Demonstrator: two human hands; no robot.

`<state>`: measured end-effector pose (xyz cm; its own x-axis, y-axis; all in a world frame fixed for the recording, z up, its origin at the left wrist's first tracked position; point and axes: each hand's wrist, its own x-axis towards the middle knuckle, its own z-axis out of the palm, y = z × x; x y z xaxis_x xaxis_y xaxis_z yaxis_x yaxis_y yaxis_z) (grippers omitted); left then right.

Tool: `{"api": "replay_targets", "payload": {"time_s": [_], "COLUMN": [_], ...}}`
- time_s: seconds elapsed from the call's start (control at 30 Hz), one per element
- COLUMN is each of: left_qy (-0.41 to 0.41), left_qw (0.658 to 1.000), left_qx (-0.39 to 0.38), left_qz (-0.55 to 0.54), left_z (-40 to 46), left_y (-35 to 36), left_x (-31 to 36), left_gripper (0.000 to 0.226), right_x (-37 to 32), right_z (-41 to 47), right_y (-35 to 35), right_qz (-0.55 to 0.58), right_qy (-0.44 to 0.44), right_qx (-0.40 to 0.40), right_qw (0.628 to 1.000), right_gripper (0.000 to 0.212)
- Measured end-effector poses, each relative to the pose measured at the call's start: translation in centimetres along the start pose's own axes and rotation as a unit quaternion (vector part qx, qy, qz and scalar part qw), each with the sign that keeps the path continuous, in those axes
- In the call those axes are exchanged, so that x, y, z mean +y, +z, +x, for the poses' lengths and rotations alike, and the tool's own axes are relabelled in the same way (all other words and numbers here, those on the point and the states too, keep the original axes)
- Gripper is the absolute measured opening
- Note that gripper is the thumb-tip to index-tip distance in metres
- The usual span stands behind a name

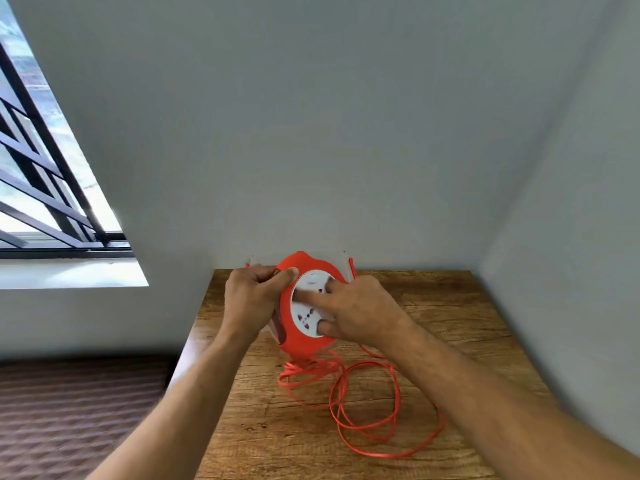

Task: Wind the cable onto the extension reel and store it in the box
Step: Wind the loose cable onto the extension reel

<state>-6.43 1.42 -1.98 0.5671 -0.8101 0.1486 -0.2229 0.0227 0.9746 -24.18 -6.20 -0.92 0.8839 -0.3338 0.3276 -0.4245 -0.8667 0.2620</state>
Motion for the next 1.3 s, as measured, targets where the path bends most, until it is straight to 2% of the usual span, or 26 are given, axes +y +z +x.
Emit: {"api": "replay_targets", "payload": {"time_s": [0.03, 0.07, 0.1, 0.13, 0.2, 0.23, 0.27, 0.3, 0.37, 0.43, 0.53, 0.6, 0.7, 0.77, 0.83, 0.87, 0.93, 0.97, 1.0, 1.03, 1.07, 1.13, 1.2, 1.23, 1.3], "left_qy": [0.022, 0.045, 0.07, 0.103, 0.172, 0.191, 0.194, 0.179, 0.123, 0.08, 0.018, -0.045, -0.062, -0.079, -0.085, -0.051, 0.129, 0.242, 0.323, 0.371, 0.385, 0.343, 0.234, 0.171, -0.035], "left_qw": [0.999, 0.997, 0.992, 0.986, 0.969, 0.963, 0.967, 0.977, 0.992, 0.992, 0.977, 0.956, 0.932, 0.923, 0.925, 0.932, 0.939, 0.917, 0.882, 0.849, 0.824, 0.811, 0.803, 0.809, 0.857], "left_qx": [0.033, 0.068, 0.102, 0.129, 0.173, 0.185, 0.164, 0.112, -0.016, -0.08, -0.195, -0.28, -0.304, -0.302, -0.304, -0.283, -0.169, -0.119, -0.11, -0.132, -0.159, -0.22, -0.33, -0.377, -0.435], "left_qz": [-0.005, -0.005, 0.005, 0.021, 0.041, 0.035, 0.028, 0.028, 0.035, 0.062, 0.082, 0.071, 0.188, 0.224, 0.213, 0.22, 0.27, 0.295, 0.325, 0.353, 0.384, 0.42, 0.437, 0.417, 0.273], "left_z": [-0.5, -1.0, -1.6, -2.2, -2.6, -2.2, -1.3, -0.5, 0.0, -0.1, -0.5, -0.7, -0.6, -0.6, -1.1, -1.7, -3.0, -3.8, -4.7, -5.6, -6.3, -7.1, -6.7, -6.2, -4.6], "left_y": [0.7, 1.5, 2.3, 2.9, 3.1, 3.0, 2.7, 2.5, 2.4, 2.5, 1.9, 1.8, 2.2, 2.4, 2.6, 2.7, 2.9, 2.8, 2.7, 2.4, 2.0, 0.8, -0.2, -0.4, -0.2], "left_x": [0.0, 0.1, 0.3, 0.4, 0.5, 0.7, 0.9, 1.2, 2.0, 1.9, 0.6, -0.7, -2.7, -4.1, -4.7, -5.0, -5.9, -6.8, -8.1, -9.5, -11.3, -14.1, -14.2, -13.1, -8.7], "left_gripper": [0.051, 0.05, 0.048, 0.046, 0.042, 0.044, 0.045, 0.041, 0.023, 0.022, 0.016, 0.024, 0.028, 0.022, 0.025, 0.027, 0.022, 0.015, 0.009, 0.009, 0.012, 0.019, 0.022, 0.024, 0.045], "right_x": [-0.7, -1.5, -2.7, -3.6, -4.7, -5.3, -5.9, -6.5, -7.2, -6.7, -4.7, -3.6, -2.7, -2.1, -1.1, -0.5, 0.9, 1.4, 1.9, 2.4, 3.0, 4.0, 4.7, 4.7, 4.3], "right_z": [0.0, 0.1, 0.3, 0.6, 0.9, 0.7, 0.4, 0.0, -0.6, -0.6, -0.6, -1.0, -1.5, -1.6, -1.5, -1.6, -1.7, -1.8, -2.0, -2.1, -2.3, -2.7, -3.1, -3.3, -3.6], "right_y": [-0.5, -1.1, -1.3, -1.3, -1.2, -1.1, -1.0, -0.7, 0.1, 1.1, 2.4, 3.2, 4.1, 4.3, 4.3, 4.4, 4.3, 4.2, 4.1, 3.9, 3.7, 3.3, 3.1, 3.0, 3.2], "right_qz": [0.072, 0.169, 0.282, 0.41, 0.625, 0.697, 0.735, 0.744, 0.729, 0.711, 0.688, 0.664, 0.622, 0.611, 0.607, 0.605, 0.607, 0.608, 0.606, 0.601, 0.593, 0.582, 0.565, 0.553, 0.52], "right_qy": [0.117, 0.244, 0.359, 0.445, 0.542, 0.564, 0.57, 0.566, 0.559, 0.564, 0.59, 0.598, 0.605, 0.614, 0.634, 0.647, 0.674, 0.683, 0.689, 0.694, 0.697, 0.693, 0.682, 0.675, 0.66], "right_qx": [-0.011, -0.008, 0.004, 0.026, 0.058, 0.042, 0.018, 0.001, 0.03, 0.072, 0.089, 0.094, 0.118, 0.139, 0.153, 0.16, 0.172, 0.177, 0.188, 0.203, 0.217, 0.216, 0.19, 0.174, 0.155], "right_qw": [0.99, 0.955, 0.89, 0.796, 0.558, 0.44, 0.368, 0.356, 0.395, 0.414, 0.413, 0.439, 0.483, 0.48, 0.454, 0.436, 0.386, 0.364, 0.35, 0.341, 0.341, 0.366, 0.423, 0.456, 0.52], "right_gripper": [0.064, 0.065, 0.063, 0.058, 0.033, 0.018, 0.014, 0.014, 0.014, 0.017, 0.016, 0.028, 0.046, 0.052, 0.052, 0.049, 0.042, 0.041, 0.04, 0.039, 0.038, 0.037, 0.039, 0.043, 0.05]}}
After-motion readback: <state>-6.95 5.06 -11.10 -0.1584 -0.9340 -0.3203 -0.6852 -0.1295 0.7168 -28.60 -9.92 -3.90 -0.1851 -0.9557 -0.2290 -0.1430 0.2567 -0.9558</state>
